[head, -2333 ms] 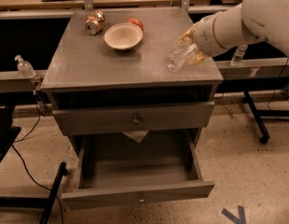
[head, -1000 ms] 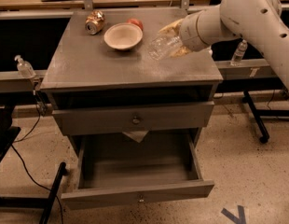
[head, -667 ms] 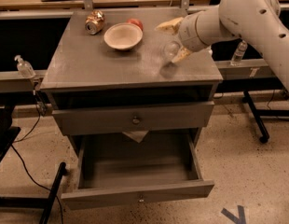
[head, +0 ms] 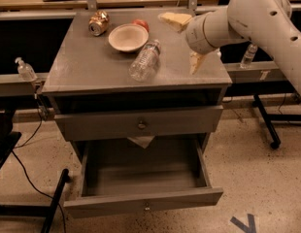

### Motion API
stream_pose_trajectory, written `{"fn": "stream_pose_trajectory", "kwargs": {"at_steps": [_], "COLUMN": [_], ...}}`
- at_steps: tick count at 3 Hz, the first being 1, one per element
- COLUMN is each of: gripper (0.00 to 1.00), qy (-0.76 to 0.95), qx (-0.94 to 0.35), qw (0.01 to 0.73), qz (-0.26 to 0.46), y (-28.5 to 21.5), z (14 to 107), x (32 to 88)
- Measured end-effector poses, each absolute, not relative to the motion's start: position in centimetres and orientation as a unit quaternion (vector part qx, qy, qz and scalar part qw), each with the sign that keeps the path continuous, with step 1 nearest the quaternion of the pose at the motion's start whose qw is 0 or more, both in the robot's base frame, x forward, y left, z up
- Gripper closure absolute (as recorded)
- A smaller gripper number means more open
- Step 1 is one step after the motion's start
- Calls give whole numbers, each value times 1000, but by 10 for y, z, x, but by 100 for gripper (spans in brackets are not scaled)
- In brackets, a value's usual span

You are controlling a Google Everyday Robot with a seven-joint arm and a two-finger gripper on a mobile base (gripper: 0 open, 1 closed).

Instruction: Pick water bottle from middle drawer and place on counter

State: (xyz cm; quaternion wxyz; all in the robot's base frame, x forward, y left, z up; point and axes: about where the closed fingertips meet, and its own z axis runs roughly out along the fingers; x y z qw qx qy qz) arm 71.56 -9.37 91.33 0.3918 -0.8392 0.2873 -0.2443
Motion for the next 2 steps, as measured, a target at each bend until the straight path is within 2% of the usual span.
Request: {"fn": "stream_pose_trajectory", "kwargs": {"at_steps": [1, 2], "gripper": [0, 0], "qy": [293, 295], "qx": [-825, -824], "qw": [393, 393], "qz": [-282, -284], "y": [-108, -110], "z": [948, 949], "x": [698, 697]}}
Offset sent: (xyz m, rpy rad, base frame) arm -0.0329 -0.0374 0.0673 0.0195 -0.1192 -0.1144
